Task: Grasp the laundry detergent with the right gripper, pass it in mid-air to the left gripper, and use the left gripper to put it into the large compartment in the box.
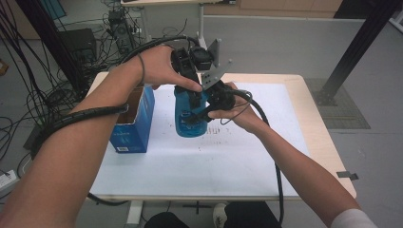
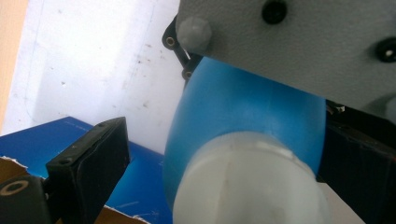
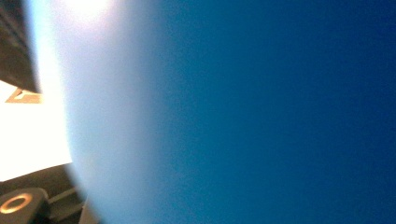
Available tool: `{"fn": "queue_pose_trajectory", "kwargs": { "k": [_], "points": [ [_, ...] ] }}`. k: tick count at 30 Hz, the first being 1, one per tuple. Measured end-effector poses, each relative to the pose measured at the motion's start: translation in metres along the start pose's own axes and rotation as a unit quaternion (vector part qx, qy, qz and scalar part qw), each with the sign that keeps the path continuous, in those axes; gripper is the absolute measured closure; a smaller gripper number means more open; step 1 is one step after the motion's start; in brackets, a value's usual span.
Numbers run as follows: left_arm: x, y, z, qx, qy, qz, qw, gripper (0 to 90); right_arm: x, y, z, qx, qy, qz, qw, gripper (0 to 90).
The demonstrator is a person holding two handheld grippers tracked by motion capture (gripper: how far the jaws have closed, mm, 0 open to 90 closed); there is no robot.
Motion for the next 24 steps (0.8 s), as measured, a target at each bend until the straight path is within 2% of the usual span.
{"fn": "queue_pose_trajectory", "kwargs": {
  "k": [24],
  "points": [
    [-0.0015, 0.0015, 0.0008, 0.001, -0.004, 0.003, 1.0, 5.8, 0.0004, 0.0, 0.0004, 0.001, 0.003, -0.003, 1.0, 44.1]
  ]
}}
Point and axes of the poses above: each handheld gripper's, and its own axes: y roughly backward along the jaws, z roughly out of its top, x roughly to its left, the point moved 4 cm from there along -y, roughly forward along the jaws, and after that the axes turned 15 degrees about x, right-handed, at the moved point
